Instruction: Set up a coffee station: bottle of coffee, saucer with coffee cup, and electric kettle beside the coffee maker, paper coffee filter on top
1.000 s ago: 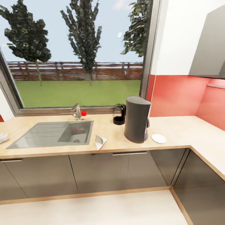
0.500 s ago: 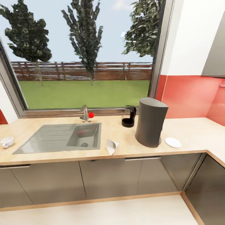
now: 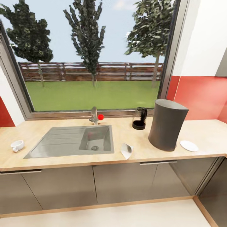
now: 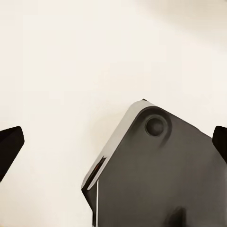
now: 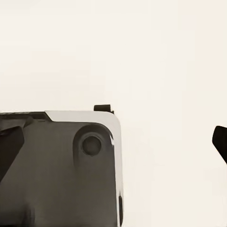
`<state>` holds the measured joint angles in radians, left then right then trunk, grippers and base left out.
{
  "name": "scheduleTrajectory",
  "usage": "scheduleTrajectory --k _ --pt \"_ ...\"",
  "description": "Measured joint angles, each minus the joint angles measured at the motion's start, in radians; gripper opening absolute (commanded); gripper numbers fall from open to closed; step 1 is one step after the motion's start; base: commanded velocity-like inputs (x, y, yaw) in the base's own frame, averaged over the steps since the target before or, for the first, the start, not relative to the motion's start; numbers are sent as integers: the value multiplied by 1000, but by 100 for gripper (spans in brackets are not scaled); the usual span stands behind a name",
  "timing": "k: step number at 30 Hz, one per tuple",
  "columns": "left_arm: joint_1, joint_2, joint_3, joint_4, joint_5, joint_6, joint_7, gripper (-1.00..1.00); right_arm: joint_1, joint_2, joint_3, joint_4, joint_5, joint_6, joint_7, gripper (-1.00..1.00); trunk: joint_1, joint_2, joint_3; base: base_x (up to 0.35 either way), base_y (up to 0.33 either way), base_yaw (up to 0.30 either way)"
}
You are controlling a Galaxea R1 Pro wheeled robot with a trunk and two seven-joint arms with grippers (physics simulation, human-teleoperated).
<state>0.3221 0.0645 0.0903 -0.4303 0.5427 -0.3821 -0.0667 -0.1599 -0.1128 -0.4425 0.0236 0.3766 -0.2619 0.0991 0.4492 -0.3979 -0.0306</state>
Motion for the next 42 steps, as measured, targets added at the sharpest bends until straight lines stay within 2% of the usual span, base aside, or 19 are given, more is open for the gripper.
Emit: scheduleTrajectory --k 42 --pt "0 -1 1 25 4 -9 0 100 0 -1 0 0 -1 0 -9 100 0 0 0 14 340 0"
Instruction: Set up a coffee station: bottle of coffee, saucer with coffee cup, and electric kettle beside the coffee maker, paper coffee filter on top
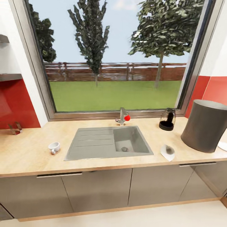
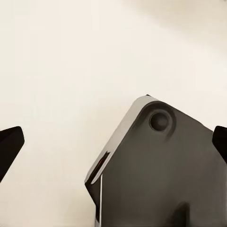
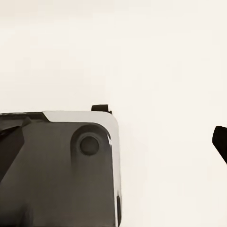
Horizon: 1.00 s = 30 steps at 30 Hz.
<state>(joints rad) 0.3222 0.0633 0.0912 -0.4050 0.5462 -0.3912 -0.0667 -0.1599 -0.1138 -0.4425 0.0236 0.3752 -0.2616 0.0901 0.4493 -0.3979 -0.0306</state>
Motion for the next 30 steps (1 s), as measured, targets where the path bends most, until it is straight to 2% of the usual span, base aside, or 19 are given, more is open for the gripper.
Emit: scheduleTrajectory --k 30 --pt "0 0 0 7 -7 0 0 100 0 2 0 0 2 0 -20 100 0 0 0 0 343 0"
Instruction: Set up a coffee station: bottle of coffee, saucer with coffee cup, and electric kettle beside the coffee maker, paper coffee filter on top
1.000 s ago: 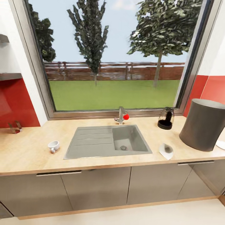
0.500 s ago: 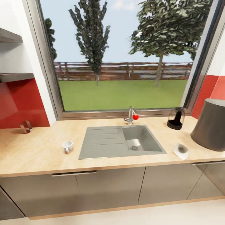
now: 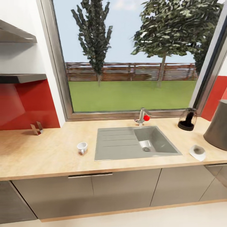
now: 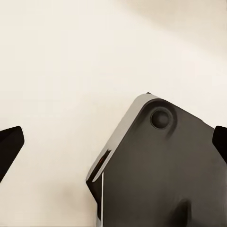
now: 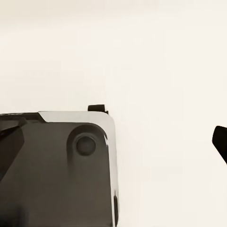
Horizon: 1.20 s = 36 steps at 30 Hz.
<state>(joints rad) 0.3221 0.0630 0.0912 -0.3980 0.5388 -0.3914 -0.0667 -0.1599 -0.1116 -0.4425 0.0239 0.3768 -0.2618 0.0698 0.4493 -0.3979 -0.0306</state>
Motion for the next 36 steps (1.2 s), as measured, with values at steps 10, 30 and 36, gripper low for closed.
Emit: scheduleTrajectory --k 10,30,36 --pt "0 6 0 -3 4 1 0 100 0 -1 -1 0 0 0 1 100 0 0 0 0 343 0" --pt "0 10 1 -16 -10 0 0 100 0 7 -11 0 -17 3 2 100 0 0 0 0 307 0" --pt "0 8 1 -29 -8 0 0 100 -10 67 14 -381 1 551 1 100 0 0 0 0 0 0"
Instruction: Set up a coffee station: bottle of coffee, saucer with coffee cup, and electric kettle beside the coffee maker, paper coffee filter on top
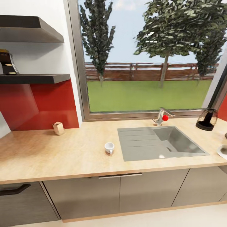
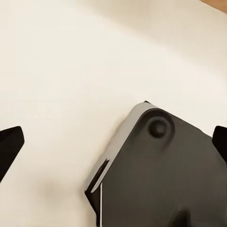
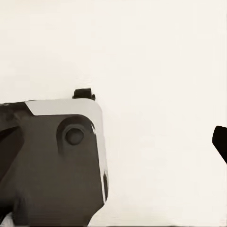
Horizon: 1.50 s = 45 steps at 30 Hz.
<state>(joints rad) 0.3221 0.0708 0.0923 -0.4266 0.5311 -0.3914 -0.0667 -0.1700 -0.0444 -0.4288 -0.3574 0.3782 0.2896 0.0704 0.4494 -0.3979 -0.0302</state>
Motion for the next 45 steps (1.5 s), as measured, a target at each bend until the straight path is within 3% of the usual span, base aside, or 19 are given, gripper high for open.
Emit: scheduleTrajectory --k 2,6,10,14,18,20,22,23,24,25,28,30,32,33,34,37,41,45 --pt "0 0 0 0 0 0 0 100 1 47 39 -174 21 130 5 100 0 0 0 0 0 0" --pt "0 1 0 0 -1 1 0 100 1 111 104 -380 33 300 7 100 0 0 0 0 0 0" --pt "0 5 0 -1 5 1 0 100 0 165 173 -602 34 424 7 100 0 0 0 0 0 0" --pt "0 6 0 -5 7 0 0 100 0 209 210 -839 32 585 6 100 0 0 0 0 0 0" --pt "0 6 0 -6 9 1 0 100 -19 218 269 -1026 31 723 7 100 0 0 0 0 0 0" --pt "1 6 2 -5 12 1 1 100 -78 218 313 -1075 28 754 7 100 0 0 0 0 0 0" --pt "0 5 3 -4 14 1 2 100 -136 218 329 -1091 15 754 9 100 0 0 0 0 0 0" --pt "0 6 5 -4 14 1 5 100 -173 218 335 -1097 -1 754 10 100 0 0 0 0 0 0" --pt "0 7 7 -2 17 2 10 100 -252 218 341 -1100 -42 754 10 100 0 0 0 0 0 0" --pt "0 9 9 2 19 2 12 100 -323 218 344 -1099 -66 754 10 100 0 0 0 0 0 0" --pt "0 14 10 8 24 2 13 100 -426 218 346 -1089 -86 754 9 100 0 0 0 0 0 0" --pt "0 16 10 17 28 4 14 100 -548 218 349 -1018 -97 754 9 100 0 0 0 0 0 0" --pt "1 23 10 48 28 6 15 100 -690 218 351 -770 -114 754 10 100 0 1 0 0 0 0" --pt "1 24 10 53 28 7 15 100 -713 218 351 -720 -119 754 10 100 0 0 0 0 0 0" --pt "0 27 10 63 27 7 15 100 -762 218 352 -602 -141 754 11 100 0 0 0 0 0 0" --pt "0 28 12 67 24 10 22 100 -844 218 353 -397 -166 754 11 100 0 0 0 0 0 0" --pt "0 29 14 66 29 11 85 100 -941 217 355 -172 -193 754 11 100 0 0 0 0 0 0" --pt "0 29 11 71 19 19 118 100 -989 218 354 -63 -225 754 12 100 0 0 0 37 16 0"
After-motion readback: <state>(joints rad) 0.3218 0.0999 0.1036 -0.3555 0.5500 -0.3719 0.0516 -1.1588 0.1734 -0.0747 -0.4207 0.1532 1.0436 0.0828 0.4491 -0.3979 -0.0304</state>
